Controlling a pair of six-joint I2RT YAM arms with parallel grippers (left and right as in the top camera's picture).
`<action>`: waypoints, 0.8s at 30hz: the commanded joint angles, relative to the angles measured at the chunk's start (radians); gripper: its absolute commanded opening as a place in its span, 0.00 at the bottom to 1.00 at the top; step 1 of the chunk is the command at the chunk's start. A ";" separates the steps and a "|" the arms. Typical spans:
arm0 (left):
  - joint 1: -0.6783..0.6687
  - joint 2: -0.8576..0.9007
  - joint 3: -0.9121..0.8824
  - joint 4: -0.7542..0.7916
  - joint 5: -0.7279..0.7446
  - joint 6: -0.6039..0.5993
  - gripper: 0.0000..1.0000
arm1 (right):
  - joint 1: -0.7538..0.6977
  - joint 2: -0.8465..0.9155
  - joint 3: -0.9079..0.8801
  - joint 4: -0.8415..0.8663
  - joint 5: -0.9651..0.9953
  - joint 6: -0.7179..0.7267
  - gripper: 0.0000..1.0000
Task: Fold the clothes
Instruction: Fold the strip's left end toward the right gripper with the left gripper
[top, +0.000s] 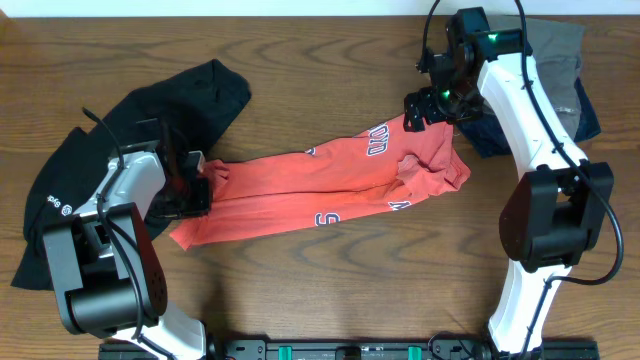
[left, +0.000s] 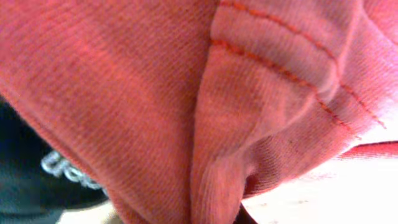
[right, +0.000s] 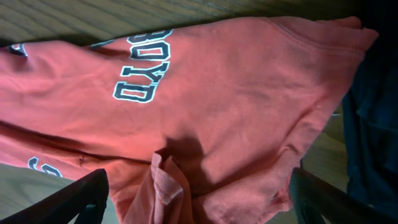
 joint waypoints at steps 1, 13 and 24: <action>0.005 -0.037 0.057 -0.043 -0.001 -0.035 0.06 | 0.014 -0.006 0.013 0.000 -0.044 -0.013 0.88; 0.005 -0.259 0.207 -0.216 -0.028 -0.066 0.06 | 0.067 -0.005 -0.065 0.020 -0.109 0.055 0.58; -0.004 -0.267 0.208 -0.216 0.033 -0.065 0.06 | 0.104 -0.004 -0.258 0.191 -0.200 0.133 0.08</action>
